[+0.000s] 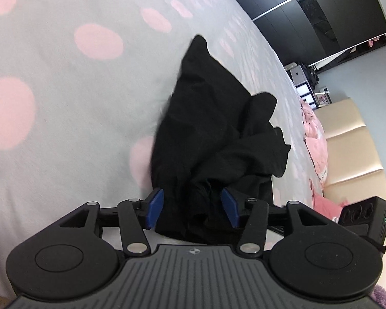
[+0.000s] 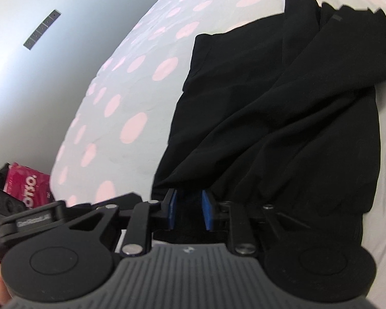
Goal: Fold clothes
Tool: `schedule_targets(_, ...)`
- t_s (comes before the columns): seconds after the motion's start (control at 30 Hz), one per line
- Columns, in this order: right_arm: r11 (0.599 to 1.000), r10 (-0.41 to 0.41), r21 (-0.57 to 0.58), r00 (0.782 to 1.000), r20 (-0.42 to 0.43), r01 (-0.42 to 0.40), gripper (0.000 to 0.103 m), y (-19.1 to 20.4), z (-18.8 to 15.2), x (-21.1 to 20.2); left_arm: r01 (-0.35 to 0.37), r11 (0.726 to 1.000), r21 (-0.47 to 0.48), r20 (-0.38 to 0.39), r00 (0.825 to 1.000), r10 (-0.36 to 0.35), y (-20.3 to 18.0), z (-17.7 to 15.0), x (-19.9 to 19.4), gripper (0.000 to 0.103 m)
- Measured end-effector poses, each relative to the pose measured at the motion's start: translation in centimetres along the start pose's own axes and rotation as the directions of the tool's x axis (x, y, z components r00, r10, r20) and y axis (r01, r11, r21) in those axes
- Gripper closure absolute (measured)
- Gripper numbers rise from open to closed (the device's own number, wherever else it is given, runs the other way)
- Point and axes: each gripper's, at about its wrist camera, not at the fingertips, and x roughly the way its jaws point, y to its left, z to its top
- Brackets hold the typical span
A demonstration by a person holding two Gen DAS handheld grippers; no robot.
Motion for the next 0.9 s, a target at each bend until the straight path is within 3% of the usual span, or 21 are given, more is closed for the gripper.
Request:
schedule_targets(0.13,0.999,0.014,-0.045,0.999,-0.037,-0.015,0.081,0.6,-0.4,1.8,-0.019,1.0,-0.015,-0.013,1.0,0.019,0.4,0.0,0.6,0.055)
schedule_targets(0.27,0.998,0.059,0.008,0.995,-0.082,-0.058,0.09,-0.2,-1.0,3.5,-0.041,0.999,-0.026,-0.029,0.999,0.041,0.8,0.0,1.1,0.054)
schedule_targets(0.57,0.996,0.086,-0.003,0.988,-0.13,-0.087,0.091,0.1,-1.6,4.5,-0.089,0.995,-0.044,-0.084,0.993,0.086,1.7,-0.1,2.5,0.054)
schedule_targets(0.73,0.994,0.108,0.048,0.987,-0.116,-0.103,0.095,-0.6,-1.1,4.7,-0.094,0.995,-0.014,-0.083,0.992,0.092,1.3,-0.3,2.4,0.055)
schedule_targets(0.9,0.995,0.094,0.045,0.994,-0.055,-0.091,0.086,-0.6,0.1,2.0,-0.072,0.997,-0.013,-0.078,0.994,0.071,1.6,-0.4,2.0,0.056)
